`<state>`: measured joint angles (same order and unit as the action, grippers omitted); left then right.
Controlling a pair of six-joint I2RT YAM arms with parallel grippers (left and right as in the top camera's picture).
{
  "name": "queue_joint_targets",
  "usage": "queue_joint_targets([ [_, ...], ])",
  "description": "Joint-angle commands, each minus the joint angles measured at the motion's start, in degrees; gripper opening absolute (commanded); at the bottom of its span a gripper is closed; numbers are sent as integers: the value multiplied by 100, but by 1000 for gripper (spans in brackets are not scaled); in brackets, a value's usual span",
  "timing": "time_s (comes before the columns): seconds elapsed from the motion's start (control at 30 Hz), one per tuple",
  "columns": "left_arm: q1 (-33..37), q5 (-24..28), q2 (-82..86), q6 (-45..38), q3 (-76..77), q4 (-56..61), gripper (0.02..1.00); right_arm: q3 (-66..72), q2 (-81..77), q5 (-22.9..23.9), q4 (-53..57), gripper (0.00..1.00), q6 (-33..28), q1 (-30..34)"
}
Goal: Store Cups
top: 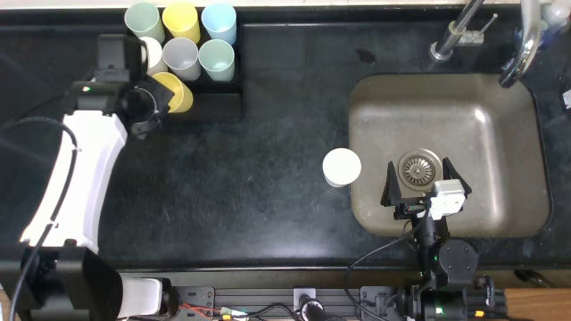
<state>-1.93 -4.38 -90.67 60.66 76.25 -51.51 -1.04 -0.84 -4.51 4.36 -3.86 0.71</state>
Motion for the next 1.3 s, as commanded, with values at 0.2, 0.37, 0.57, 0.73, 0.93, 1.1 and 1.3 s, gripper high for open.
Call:
queue_joint_targets([
  [0.2, -356, -468, -184, 2535, 28, -168, 36, 76, 63, -11, -28, 996, 20, 7],
  [0.37, -356, -450, -280, 2907, 28, -188, 36, 76, 63, -11, -28, 996, 20, 7],
  [0.57, -356, -452, -323, 3206, 28, -190, 36, 76, 63, -11, -26, 998, 20, 7],
  [0.73, -356, -450, -516, 3289, 33, -164, 36, 76, 63, -11, -28, 996, 20, 7],
  [0.93, -354, -516, -780, 3285, 262, -173, 36, 76, 63, -11, -28, 998, 20, 7],
  [1.1, -354, -647, -852, 3285, 452, -214, 36, 76, 63, -11, -28, 996, 20, 7],
  [1.3, -354, -645, -859, 3436, 501, -363, 36, 76, 63, -11, -28, 996, 20, 7],
])
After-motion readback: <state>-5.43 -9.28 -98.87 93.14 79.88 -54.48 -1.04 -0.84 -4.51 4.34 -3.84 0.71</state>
